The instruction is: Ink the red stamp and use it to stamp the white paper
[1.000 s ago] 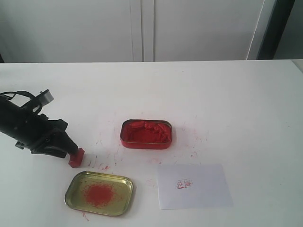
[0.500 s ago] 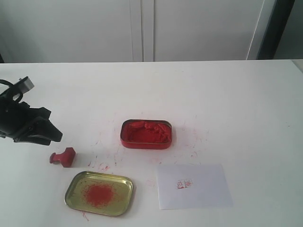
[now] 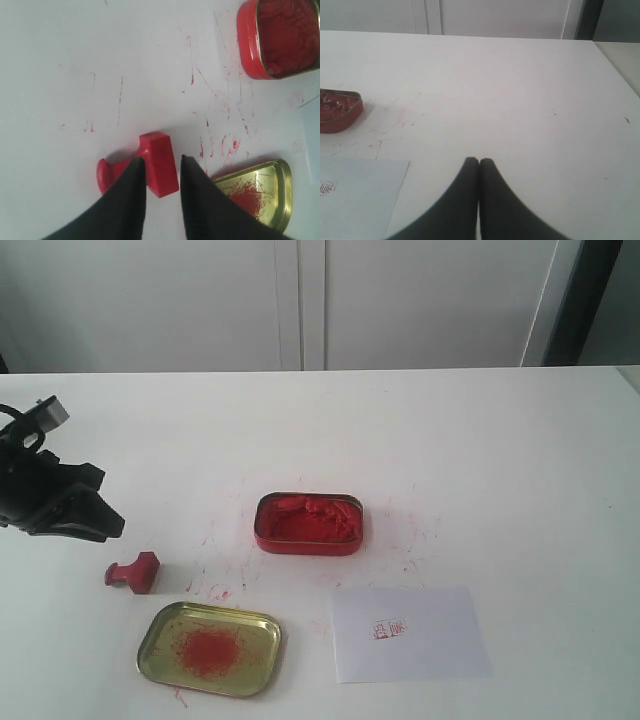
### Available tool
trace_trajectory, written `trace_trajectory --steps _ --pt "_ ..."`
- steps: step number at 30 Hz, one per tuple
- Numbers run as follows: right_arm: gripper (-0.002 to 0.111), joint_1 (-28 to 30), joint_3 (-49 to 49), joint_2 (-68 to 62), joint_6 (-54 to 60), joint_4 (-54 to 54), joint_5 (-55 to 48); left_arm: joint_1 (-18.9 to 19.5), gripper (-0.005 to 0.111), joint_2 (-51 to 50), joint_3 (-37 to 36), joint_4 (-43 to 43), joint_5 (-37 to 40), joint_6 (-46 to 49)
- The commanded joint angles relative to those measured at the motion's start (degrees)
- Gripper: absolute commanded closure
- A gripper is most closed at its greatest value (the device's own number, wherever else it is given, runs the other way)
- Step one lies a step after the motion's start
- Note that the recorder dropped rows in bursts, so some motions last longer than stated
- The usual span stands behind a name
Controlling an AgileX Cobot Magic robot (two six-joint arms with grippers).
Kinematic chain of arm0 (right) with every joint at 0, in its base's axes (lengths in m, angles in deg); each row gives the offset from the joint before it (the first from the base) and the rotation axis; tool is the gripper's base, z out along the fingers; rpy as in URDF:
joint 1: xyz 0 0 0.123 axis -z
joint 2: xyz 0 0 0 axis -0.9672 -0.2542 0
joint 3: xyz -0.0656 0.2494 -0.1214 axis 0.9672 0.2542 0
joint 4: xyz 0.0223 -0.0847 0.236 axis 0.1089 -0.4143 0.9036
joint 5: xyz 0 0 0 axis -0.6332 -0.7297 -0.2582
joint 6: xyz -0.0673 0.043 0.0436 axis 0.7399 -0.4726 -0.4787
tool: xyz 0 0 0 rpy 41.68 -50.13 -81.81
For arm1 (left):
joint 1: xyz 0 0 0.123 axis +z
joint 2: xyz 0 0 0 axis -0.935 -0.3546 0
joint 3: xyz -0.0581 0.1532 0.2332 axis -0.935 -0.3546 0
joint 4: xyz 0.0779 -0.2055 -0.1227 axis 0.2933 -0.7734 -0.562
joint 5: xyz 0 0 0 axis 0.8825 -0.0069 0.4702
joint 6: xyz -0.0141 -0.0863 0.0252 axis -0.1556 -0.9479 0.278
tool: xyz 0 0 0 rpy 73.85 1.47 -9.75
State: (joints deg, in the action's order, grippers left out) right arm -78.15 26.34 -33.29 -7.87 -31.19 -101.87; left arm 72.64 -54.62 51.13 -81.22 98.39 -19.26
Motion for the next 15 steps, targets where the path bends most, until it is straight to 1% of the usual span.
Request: trace_trajectory --steps 1,3,11,13,15 --pt "0.108 -0.1 0.3 0.3 0.2 -0.1 0.8 0.1 0.095 0.5 -0.3 -0.3 1.0 -0.3" --pt "0.108 -0.1 0.3 0.3 0.2 -0.1 0.8 0.1 0.107 0.5 -0.3 -0.3 1.0 -0.3" --pt "0.108 -0.1 0.3 0.3 0.2 -0.1 0.8 -0.5 0.107 1.8 -0.3 -0.2 1.0 -0.9" --pt "0.108 -0.1 0.3 0.3 0.2 -0.1 0.8 -2.2 0.107 4.0 -0.3 1.5 0.0 -1.8" --pt "0.108 -0.1 0.3 0.3 0.2 -0.1 0.8 -5.2 0.107 6.9 -0.3 5.6 -1.6 -4.9"
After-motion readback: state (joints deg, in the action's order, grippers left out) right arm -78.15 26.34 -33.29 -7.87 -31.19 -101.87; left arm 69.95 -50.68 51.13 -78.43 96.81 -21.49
